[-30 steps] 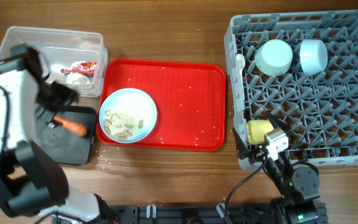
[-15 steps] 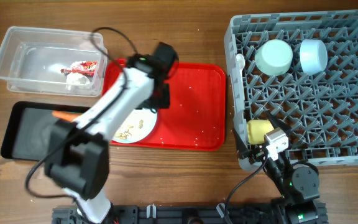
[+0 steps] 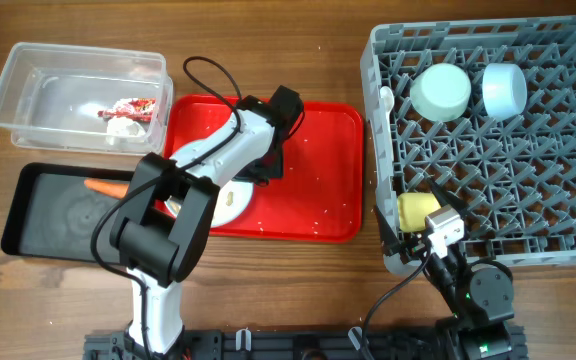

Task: Sort waste into correct bins and load items into the dishwasher rack
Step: 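Grasp the white plate with the left gripper and tip rice onto the black tray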

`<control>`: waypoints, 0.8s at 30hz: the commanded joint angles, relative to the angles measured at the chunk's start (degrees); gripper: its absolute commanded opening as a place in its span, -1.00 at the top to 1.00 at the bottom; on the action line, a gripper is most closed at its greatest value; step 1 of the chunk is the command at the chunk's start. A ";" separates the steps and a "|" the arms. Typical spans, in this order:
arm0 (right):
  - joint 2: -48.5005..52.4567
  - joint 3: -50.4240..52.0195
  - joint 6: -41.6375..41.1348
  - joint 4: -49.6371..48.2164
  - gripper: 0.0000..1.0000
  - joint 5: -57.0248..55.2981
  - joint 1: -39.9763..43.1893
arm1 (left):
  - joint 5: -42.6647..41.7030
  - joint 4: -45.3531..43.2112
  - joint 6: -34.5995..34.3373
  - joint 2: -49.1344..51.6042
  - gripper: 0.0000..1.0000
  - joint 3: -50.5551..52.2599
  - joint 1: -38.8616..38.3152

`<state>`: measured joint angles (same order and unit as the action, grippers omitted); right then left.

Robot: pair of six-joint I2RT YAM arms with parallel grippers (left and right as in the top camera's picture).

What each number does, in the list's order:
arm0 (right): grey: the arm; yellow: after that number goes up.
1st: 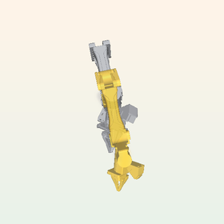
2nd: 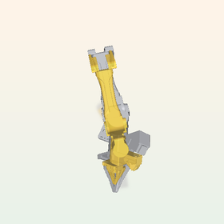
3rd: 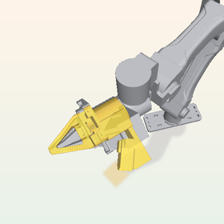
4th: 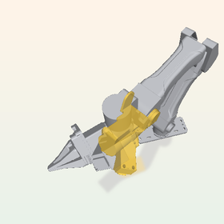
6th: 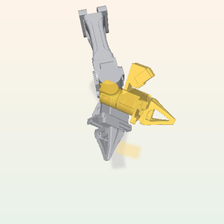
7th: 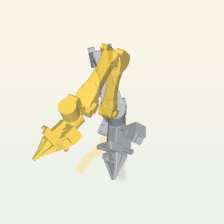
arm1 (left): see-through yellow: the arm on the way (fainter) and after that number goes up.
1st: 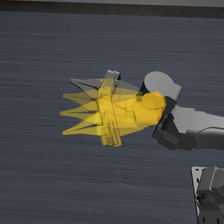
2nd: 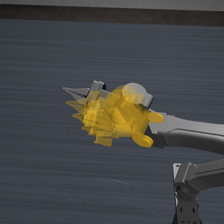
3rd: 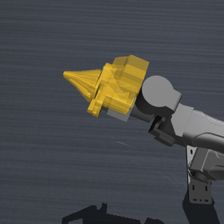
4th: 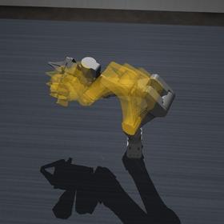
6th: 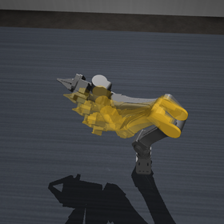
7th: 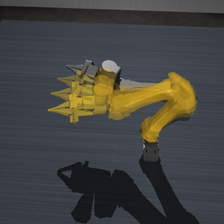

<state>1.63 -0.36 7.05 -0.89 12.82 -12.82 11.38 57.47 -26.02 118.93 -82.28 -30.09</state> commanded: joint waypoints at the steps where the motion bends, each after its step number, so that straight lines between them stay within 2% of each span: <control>1: -0.44 0.07 -1.03 -0.13 -1.00 -0.35 0.13 | 2.89 3.63 -3.93 0.02 0.92 -1.51 -0.28; 3: -0.44 0.07 -1.05 -0.13 -0.99 -0.35 0.13 | 4.20 7.85 -7.41 -2.62 0.92 -4.04 -0.28; 8: -0.44 0.07 -1.05 -0.13 -0.99 -0.35 0.13 | 4.46 14.32 -10.49 -13.18 0.92 -6.69 -0.35; 13: -0.44 0.07 -1.05 -0.13 -0.99 -0.35 0.13 | 5.20 18.38 -10.67 -19.06 0.92 -6.67 0.04; 17: -0.44 0.07 -1.05 -0.13 -0.99 -0.35 0.13 | 5.18 21.73 -9.88 -20.81 0.92 -6.67 3.98; 24: -0.44 0.07 -1.05 -0.13 -0.99 -0.35 0.13 | -9.42 21.88 9.01 -20.81 0.91 -6.67 19.39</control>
<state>1.63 -0.36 7.07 -0.89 12.82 -12.82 9.58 79.15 -27.14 99.35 -88.25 -16.78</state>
